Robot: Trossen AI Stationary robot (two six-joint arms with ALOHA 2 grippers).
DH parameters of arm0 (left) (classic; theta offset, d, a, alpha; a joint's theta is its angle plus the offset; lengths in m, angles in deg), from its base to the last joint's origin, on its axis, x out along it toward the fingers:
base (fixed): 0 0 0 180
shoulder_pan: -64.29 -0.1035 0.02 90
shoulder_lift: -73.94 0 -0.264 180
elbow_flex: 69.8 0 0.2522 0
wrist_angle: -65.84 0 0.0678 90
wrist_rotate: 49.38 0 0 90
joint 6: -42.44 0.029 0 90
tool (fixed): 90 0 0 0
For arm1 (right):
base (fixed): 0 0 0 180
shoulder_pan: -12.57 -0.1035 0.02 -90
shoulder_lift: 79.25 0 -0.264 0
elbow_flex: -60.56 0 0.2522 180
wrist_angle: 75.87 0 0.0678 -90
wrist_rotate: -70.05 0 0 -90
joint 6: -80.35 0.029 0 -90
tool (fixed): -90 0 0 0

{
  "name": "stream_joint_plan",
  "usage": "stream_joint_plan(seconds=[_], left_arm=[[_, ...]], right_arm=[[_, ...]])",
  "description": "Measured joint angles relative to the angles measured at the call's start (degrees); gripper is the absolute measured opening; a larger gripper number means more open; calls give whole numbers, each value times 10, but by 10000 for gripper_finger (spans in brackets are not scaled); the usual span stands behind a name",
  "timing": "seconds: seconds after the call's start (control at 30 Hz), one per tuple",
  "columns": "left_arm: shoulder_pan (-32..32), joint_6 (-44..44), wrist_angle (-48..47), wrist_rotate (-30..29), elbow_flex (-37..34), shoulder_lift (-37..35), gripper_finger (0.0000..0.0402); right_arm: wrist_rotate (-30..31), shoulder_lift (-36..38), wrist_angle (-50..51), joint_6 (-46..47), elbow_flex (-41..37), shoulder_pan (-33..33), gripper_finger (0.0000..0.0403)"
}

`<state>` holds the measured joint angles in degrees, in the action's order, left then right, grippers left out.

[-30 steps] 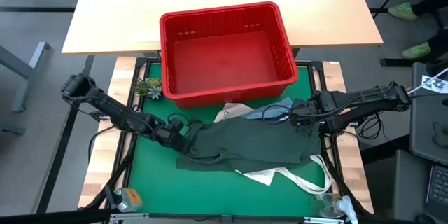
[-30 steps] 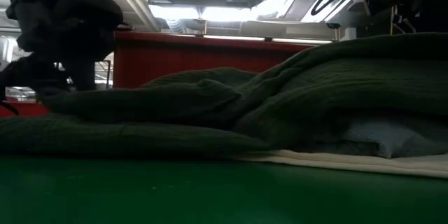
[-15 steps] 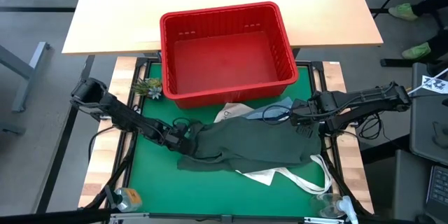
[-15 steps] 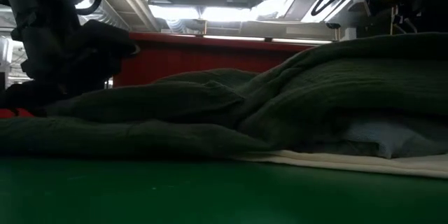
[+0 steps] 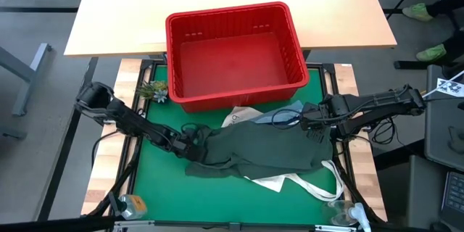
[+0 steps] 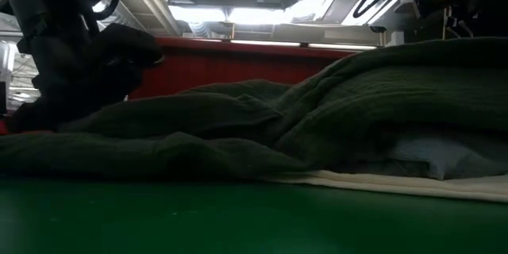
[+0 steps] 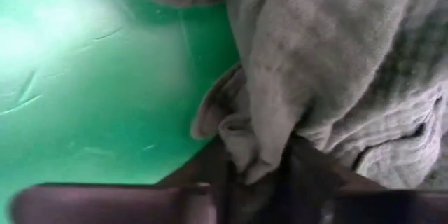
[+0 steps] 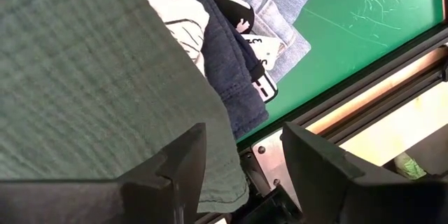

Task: Fold laundry
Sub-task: Fold the green shirt

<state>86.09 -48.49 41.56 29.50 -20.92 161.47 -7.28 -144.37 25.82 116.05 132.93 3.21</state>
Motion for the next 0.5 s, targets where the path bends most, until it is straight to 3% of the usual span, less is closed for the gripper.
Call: stream_joint_plan(seconds=[0.17, 0.5], left_arm=[[0, 15, 31, -10, 0, 2, 19], [2, 92, 197, -14, 0, -15, 7]], right_arm=[[0, 0, 0, -4, 0, 0, 188], [2, 0, 2, -21, 52, 0, 188]])
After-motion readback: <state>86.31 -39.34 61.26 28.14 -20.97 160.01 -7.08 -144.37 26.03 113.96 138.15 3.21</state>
